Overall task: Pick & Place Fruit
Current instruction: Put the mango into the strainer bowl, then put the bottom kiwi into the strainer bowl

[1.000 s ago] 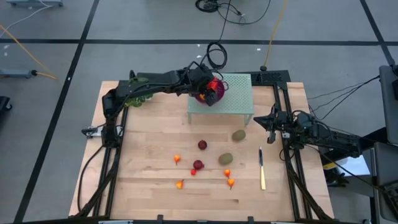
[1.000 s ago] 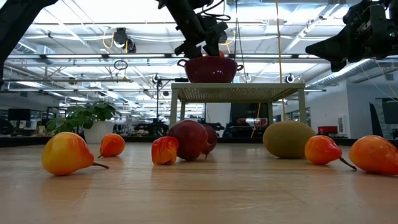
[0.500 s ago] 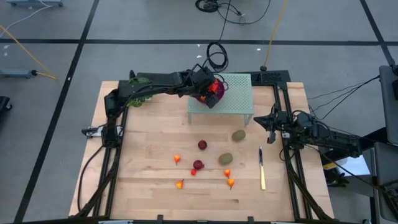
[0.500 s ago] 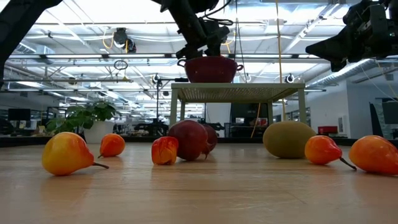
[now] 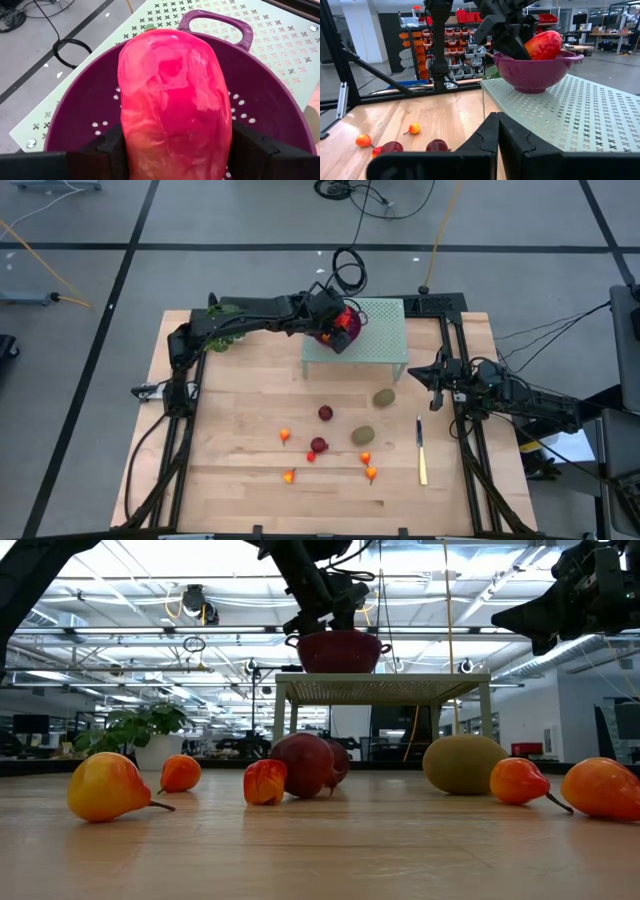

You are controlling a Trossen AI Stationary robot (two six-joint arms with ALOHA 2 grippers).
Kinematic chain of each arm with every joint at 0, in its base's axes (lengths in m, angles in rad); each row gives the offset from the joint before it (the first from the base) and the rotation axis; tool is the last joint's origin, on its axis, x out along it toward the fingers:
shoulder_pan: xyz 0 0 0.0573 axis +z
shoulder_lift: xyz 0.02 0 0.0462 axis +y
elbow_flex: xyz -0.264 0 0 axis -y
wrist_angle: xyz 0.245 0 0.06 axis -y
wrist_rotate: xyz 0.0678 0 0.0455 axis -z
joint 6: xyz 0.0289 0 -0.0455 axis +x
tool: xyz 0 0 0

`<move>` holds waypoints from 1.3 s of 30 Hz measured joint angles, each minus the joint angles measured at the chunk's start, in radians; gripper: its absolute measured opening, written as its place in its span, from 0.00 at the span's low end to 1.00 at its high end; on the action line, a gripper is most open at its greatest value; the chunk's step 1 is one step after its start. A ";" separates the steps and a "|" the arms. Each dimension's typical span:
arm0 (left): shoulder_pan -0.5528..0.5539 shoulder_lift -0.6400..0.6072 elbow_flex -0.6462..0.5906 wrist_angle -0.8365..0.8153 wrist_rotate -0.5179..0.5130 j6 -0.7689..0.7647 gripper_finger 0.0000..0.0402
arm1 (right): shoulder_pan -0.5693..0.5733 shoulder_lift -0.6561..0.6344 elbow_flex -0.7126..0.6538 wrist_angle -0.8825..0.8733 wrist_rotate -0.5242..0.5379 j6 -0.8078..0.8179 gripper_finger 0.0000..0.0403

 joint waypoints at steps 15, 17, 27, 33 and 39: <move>0.000 0.000 0.000 0.015 0.002 0.008 0.85 | 0.000 0.000 0.000 -0.001 0.000 0.000 0.00; 0.000 -0.004 0.000 0.017 0.002 0.007 0.86 | 0.000 0.000 0.000 -0.001 0.000 0.000 0.00; 0.000 -0.090 0.001 0.037 -0.009 0.008 0.86 | 0.000 0.000 0.000 0.001 -0.004 0.000 0.00; -0.028 -0.156 0.001 0.020 -0.010 -0.011 0.84 | 0.000 0.000 0.000 0.001 -0.003 0.000 0.00; -0.093 -0.207 0.001 -0.028 -0.011 -0.085 0.77 | 0.000 0.000 0.000 0.001 -0.004 0.000 0.00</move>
